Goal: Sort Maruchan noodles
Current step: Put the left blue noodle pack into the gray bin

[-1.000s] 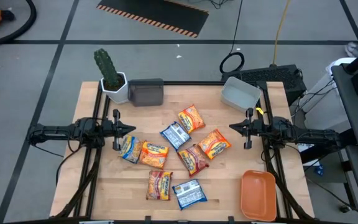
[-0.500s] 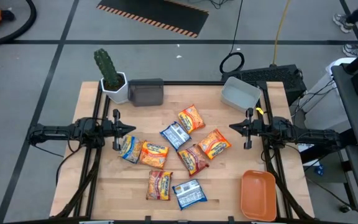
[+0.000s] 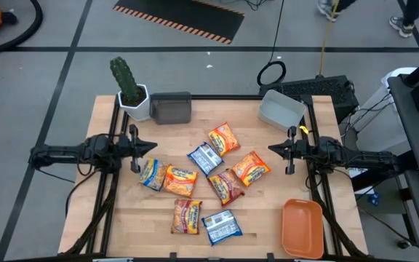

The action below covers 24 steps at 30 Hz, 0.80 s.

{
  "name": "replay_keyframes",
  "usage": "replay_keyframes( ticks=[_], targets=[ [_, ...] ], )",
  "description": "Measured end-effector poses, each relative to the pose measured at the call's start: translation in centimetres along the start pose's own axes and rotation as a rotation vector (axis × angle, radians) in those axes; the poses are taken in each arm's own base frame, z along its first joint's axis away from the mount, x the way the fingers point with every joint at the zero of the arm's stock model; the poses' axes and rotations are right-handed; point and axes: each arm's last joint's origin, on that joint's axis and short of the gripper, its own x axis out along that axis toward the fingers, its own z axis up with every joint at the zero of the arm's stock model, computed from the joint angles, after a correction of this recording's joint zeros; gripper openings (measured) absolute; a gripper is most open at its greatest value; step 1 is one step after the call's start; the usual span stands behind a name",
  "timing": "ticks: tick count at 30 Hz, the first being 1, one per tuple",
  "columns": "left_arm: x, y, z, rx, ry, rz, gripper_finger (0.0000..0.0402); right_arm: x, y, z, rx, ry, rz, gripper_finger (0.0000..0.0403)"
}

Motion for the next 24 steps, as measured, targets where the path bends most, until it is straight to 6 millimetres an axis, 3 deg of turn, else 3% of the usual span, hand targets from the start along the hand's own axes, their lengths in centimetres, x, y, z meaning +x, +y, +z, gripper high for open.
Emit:
replay_keyframes(
  ticks=[7, 17, 24],
  targets=[
    [0.4, 0.1, 3.8, -0.023, 0.046, -0.002, 0.0004, 0.0, 0.0, 0.0, 0.000, 0.000, 0.000, 0.0000],
    [1.8, 0.2, 12.8, -0.051, 0.098, 0.018, 0.0004, 0.0, 0.0, 0.0, 0.000, 0.000, 0.000, 0.0000],
    [2.7, 0.3, 17.7, -0.032, 0.105, 0.021, 0.0003, 0.0, 0.0, 0.0, 0.000, 0.000, 0.000, 0.0000]
  ],
)
